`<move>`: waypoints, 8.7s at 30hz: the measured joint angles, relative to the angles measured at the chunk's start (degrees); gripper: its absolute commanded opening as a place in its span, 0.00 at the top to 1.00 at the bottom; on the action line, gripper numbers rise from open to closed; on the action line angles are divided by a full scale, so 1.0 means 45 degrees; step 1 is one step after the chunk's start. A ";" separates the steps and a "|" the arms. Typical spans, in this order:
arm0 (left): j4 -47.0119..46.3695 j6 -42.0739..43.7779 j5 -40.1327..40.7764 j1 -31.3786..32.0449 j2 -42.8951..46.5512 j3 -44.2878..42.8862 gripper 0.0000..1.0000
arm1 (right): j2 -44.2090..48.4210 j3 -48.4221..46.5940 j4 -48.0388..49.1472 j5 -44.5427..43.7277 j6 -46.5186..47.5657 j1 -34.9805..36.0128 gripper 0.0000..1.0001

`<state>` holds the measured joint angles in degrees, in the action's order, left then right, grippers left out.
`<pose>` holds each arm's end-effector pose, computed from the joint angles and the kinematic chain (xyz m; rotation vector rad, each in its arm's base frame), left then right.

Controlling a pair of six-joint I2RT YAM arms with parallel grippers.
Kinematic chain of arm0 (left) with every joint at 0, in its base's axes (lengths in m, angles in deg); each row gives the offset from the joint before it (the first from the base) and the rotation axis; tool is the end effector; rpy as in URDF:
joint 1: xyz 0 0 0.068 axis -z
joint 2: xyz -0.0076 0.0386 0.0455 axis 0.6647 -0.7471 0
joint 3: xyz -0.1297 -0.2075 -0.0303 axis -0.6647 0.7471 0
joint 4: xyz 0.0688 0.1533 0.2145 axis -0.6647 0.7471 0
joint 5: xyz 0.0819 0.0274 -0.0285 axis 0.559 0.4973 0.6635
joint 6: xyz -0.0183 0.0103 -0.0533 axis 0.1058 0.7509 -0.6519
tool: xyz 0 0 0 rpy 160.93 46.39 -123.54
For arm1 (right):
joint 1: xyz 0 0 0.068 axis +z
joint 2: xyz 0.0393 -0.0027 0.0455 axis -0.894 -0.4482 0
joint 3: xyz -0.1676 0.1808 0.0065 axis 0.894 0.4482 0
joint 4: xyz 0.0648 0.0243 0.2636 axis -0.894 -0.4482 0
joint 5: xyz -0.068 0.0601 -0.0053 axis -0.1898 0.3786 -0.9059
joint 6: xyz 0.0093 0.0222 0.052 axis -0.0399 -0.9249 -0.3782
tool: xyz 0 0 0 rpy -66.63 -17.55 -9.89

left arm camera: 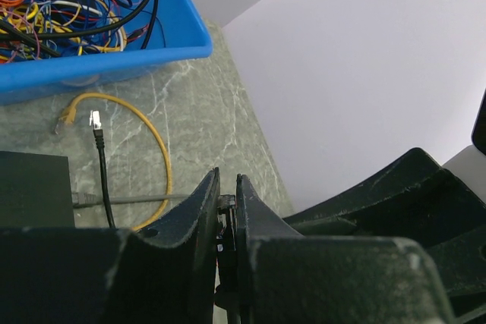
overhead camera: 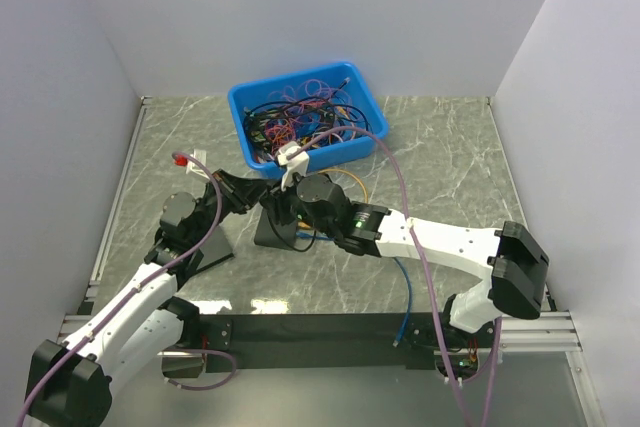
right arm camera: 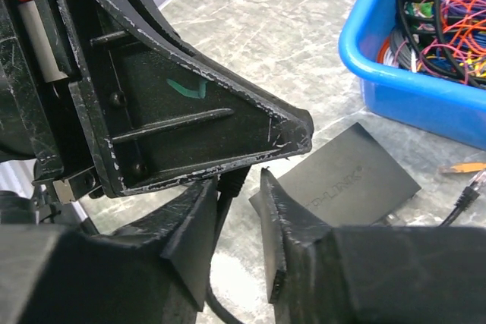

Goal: Insert the plug into the switch port

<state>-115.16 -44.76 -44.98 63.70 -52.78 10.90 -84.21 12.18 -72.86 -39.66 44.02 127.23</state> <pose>0.2062 -0.0954 0.2459 -0.2601 1.6469 -1.2758 0.1728 0.3316 0.2850 -0.6242 1.7763 0.7626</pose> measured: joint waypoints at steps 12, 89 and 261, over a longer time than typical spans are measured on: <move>0.0199 0.0486 0.0087 -0.0083 0.0418 0.0000 0.63 | -0.0078 -0.0083 0.0097 0.0398 -0.0321 -0.0136 1.00; 0.1923 0.1481 -0.1273 0.0063 0.1020 -0.0325 0.99 | 0.1243 0.1933 0.0923 0.0423 0.0068 0.0151 0.62; 0.8680 0.0364 0.4109 -0.9729 0.0753 0.0777 0.27 | 0.0151 0.1841 0.0500 0.0699 -0.1059 0.0170 1.00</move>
<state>-76.10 -43.12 -26.49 19.92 -49.39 14.39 -83.53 20.46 -70.61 -36.51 39.25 127.99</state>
